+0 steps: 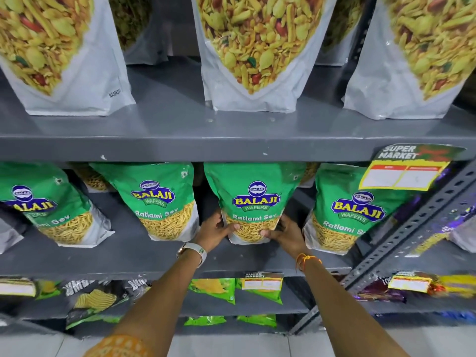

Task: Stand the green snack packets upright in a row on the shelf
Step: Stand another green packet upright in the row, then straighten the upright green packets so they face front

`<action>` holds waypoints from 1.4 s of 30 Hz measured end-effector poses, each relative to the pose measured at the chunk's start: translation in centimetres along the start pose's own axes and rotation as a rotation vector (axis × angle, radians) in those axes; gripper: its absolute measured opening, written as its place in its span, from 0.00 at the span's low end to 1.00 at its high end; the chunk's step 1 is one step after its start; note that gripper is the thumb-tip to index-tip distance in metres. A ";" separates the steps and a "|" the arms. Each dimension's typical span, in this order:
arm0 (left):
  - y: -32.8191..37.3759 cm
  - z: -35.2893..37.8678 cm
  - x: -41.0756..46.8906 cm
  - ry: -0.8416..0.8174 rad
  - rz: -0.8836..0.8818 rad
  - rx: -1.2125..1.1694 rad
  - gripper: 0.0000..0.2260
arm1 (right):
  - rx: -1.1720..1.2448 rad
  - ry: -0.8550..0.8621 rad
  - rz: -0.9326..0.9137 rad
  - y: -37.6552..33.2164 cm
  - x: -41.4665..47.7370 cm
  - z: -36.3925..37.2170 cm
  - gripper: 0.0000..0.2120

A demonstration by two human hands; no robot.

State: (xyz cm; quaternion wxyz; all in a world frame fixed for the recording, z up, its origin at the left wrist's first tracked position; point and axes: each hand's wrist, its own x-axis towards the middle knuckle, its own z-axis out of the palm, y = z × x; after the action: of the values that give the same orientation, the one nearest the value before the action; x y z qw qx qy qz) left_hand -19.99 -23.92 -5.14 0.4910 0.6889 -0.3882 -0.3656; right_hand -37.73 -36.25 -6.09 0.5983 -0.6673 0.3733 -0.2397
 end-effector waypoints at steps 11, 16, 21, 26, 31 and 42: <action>-0.2 -0.3 -0.7 -0.081 -0.019 -0.016 0.27 | -0.011 0.032 -0.020 0.0 -1.4 0.4 0.25; 0.2 -0.2 -0.8 -0.080 -0.028 -0.018 0.22 | -0.005 0.032 -0.018 0.0 -1.7 0.5 0.26; 0.7 0.4 -2.7 0.043 -0.014 -0.110 0.26 | -0.037 0.129 -0.001 0.6 -3.1 1.1 0.32; -2.3 -0.7 -8.5 0.521 -0.050 -0.110 0.15 | -0.226 0.302 -0.137 2.7 -7.6 3.6 0.18; -4.1 -7.0 -11.2 0.806 -0.028 0.028 0.19 | -0.314 -0.078 -0.189 0.5 -7.5 9.2 0.20; -1.4 -16.3 -6.9 0.274 -0.104 0.160 0.42 | -0.178 -0.146 -0.191 -7.1 -0.4 18.5 0.48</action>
State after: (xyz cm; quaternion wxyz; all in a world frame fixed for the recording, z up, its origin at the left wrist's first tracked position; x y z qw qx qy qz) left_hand -8.35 -11.03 -1.53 0.4632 0.7884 -0.3093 -0.2614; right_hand -22.34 -24.43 -2.18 0.5368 -0.7659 0.2832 -0.2125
